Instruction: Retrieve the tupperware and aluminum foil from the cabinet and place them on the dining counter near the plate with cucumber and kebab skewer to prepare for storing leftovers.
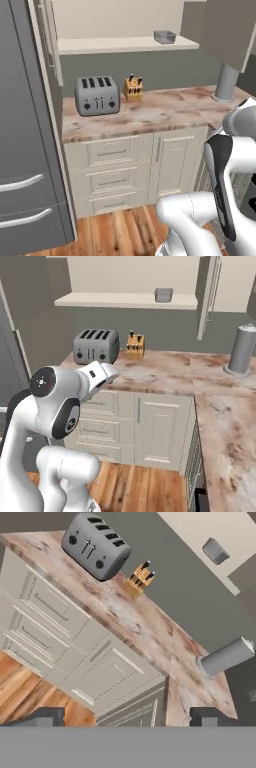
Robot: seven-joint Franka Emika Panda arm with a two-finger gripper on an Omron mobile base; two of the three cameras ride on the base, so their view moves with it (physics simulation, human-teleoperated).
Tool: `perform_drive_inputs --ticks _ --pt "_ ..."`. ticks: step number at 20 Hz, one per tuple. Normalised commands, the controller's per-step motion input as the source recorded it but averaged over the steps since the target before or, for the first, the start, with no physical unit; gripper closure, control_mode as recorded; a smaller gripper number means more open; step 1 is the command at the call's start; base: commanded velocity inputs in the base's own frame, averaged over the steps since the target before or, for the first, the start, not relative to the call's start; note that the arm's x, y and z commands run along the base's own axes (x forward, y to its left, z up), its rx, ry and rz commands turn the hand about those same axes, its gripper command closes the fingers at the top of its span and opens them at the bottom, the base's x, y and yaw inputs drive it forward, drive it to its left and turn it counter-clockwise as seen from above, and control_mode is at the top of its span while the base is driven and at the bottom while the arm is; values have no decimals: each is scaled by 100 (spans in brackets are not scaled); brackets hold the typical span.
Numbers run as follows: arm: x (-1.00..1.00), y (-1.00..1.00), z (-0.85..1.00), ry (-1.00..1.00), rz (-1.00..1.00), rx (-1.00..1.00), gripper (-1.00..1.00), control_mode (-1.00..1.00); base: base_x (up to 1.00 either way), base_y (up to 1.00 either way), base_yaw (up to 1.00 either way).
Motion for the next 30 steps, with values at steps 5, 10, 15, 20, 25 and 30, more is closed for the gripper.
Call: perform_drive_inputs --ticks 5,10,15,20,25,30 --pt "0 0 0 0 0 0 -100 100 87 -27 14" --pt "0 0 0 0 0 0 -100 100 48 -47 11" --pt "0 0 0 0 0 0 -100 100 40 -50 10" --pt "0 0 0 0 0 0 -100 100 75 -19 10" --pt "0 0 0 0 0 0 -100 100 100 -6 6" --pt "0 0 0 0 0 0 -100 100 76 -26 2"
